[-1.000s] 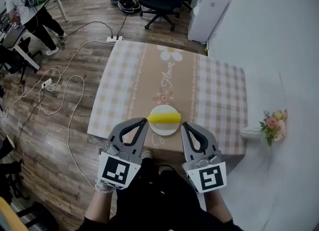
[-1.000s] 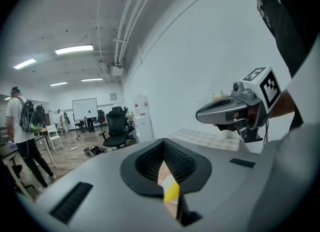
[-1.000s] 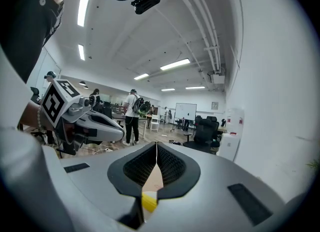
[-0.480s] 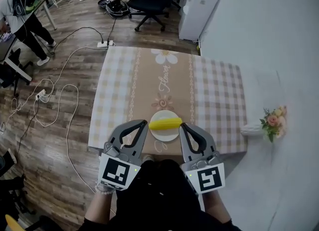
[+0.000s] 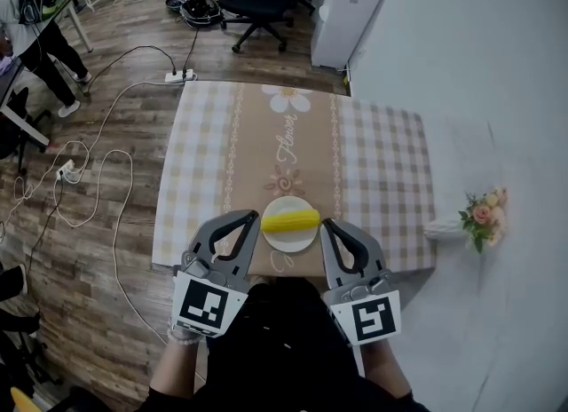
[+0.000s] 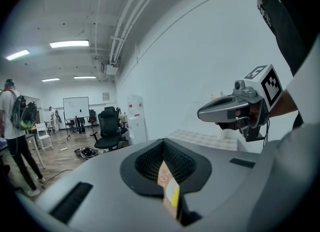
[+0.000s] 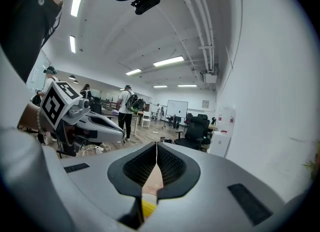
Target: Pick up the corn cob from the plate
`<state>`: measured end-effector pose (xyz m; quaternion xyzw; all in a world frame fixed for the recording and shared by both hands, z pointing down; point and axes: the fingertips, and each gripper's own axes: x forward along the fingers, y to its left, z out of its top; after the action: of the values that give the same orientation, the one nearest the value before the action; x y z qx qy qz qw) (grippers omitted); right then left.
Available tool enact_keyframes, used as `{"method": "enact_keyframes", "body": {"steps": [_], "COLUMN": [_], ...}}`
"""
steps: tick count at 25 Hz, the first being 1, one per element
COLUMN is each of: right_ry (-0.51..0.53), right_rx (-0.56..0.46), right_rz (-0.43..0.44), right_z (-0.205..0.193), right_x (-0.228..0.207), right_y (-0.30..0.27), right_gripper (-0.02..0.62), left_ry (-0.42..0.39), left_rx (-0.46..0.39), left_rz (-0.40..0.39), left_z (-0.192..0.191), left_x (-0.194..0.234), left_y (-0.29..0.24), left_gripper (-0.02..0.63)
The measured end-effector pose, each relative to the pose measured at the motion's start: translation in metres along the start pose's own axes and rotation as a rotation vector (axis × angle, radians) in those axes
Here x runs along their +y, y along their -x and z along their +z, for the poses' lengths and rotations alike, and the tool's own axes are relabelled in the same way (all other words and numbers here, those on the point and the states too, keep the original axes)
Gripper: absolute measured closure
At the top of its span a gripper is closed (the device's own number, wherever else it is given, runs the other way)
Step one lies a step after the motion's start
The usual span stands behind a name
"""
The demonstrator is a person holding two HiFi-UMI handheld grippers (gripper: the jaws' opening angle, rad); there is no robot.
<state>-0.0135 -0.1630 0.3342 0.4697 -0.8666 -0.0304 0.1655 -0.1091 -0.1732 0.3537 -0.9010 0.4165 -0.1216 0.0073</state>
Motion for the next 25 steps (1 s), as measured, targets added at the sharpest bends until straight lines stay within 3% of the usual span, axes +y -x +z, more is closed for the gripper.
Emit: {"method": "enact_keyframes", "body": {"steps": [8,12,18,25], "right_ry": [0.000,-0.004,-0.009,-0.027], "right_rx": [0.006,0.028,0.029,0.051], "right_rz": [0.039,0.056,0.066,0.071], "right_z": [-0.018,-0.025,-0.029,-0.044], "right_x": [-0.009,-0.017,-0.032,-0.042], "right_y": [-0.012,-0.011,-0.010,-0.005], "right_gripper": [0.553,0.554,0.554,0.554], "left_ry": [0.036,-0.019,0.033,0.030], "left_rx": [0.025,0.013,0.045,0.075], "left_rz": [0.027,0.012,0.044,0.053], "left_z": [-0.013,-0.013,-0.014,-0.021], "left_x": [0.001,-0.004,-0.008,-0.015], "left_y": [-0.018,-0.027,-0.039,-0.050], "left_gripper": [0.594,0.594,0.594,0.594]}}
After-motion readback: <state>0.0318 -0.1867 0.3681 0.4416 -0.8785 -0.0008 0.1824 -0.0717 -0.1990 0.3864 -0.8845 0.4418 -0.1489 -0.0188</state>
